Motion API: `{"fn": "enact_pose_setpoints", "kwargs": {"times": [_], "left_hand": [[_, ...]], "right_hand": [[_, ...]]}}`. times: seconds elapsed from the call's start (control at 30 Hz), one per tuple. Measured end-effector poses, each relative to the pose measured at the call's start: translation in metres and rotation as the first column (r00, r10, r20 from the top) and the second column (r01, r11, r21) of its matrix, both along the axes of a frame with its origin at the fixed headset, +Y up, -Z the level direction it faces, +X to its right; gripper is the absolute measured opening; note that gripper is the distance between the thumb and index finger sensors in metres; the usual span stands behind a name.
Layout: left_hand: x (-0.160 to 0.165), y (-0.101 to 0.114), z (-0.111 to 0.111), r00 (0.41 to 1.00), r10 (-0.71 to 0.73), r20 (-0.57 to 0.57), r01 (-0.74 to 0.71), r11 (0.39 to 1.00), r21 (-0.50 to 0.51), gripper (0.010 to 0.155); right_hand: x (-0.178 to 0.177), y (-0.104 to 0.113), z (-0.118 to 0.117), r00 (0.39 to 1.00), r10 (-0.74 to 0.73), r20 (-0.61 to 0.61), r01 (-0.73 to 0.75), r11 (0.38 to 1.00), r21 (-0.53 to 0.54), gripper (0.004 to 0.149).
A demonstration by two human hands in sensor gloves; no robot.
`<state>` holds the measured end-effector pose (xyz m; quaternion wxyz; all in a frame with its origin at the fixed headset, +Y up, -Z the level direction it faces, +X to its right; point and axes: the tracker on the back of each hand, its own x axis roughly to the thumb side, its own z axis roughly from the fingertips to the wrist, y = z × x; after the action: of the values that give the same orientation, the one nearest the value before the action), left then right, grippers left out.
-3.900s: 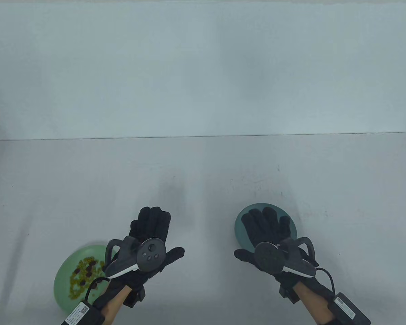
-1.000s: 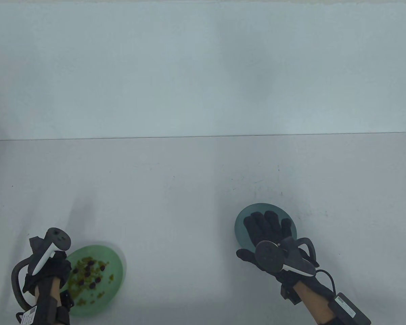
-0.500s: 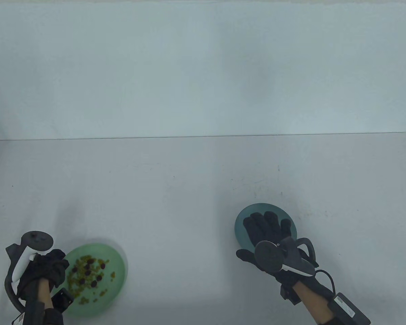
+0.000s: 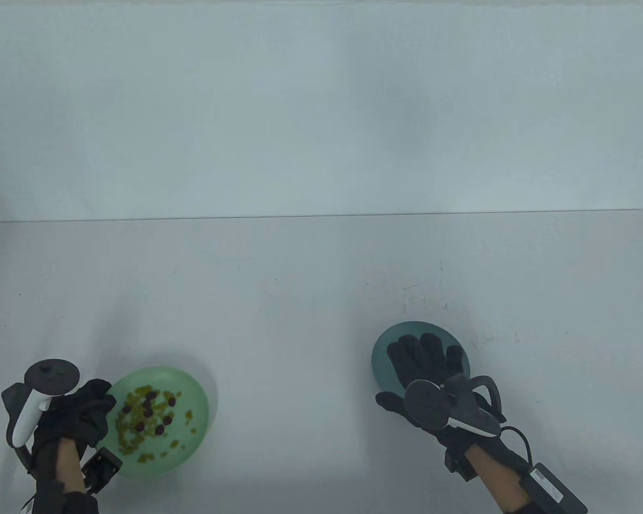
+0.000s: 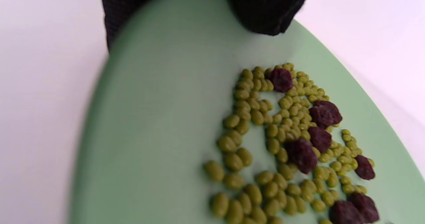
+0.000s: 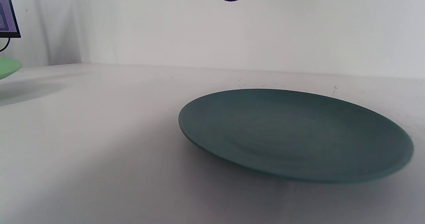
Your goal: Pick cranberries with hand pinch into plate
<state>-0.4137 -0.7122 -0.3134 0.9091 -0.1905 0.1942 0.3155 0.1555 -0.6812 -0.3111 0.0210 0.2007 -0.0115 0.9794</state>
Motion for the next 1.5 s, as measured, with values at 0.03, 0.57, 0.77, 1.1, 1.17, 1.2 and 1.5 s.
{"fn": "enact_pose_setpoints", "kwargs": {"times": [0.03,0.57,0.77,1.1,1.17,1.2,1.5], "left_hand": [[0.002,0.002,-0.001,1.0,0.013,0.006,-0.013,1.0,0.015,0.047],[0.08,0.052,-0.034,0.973,0.18,0.142,-0.211,0.945,0.251,0.048],[0.114,0.053,-0.047,0.967,0.213,0.138,-0.244,0.93,0.273,0.05],[0.163,0.04,-0.059,0.93,0.334,0.15,-0.365,0.883,0.295,0.055],[0.17,0.039,-0.06,0.92,0.363,0.149,-0.392,0.871,0.298,0.055],[0.174,0.038,-0.061,0.919,0.367,0.144,-0.394,0.868,0.303,0.055],[0.199,0.018,-0.063,0.875,0.457,0.158,-0.484,0.822,0.301,0.059]], "right_hand": [[0.0,0.0,0.0,1.0,0.0,0.0,0.0,1.0,-0.001,0.089],[0.002,-0.001,-0.002,1.0,-0.004,0.007,0.004,1.0,-0.005,0.088],[0.002,-0.002,-0.002,1.0,-0.007,0.008,0.007,1.0,-0.007,0.088],[0.003,-0.002,-0.003,1.0,-0.01,0.013,0.01,1.0,-0.007,0.088],[0.003,-0.002,-0.003,1.0,-0.008,0.013,0.008,1.0,-0.011,0.088],[0.003,-0.002,-0.003,1.0,-0.008,0.013,0.008,1.0,-0.011,0.088],[0.005,-0.004,-0.004,1.0,0.0,0.027,0.0,1.0,-0.019,0.088]]}}
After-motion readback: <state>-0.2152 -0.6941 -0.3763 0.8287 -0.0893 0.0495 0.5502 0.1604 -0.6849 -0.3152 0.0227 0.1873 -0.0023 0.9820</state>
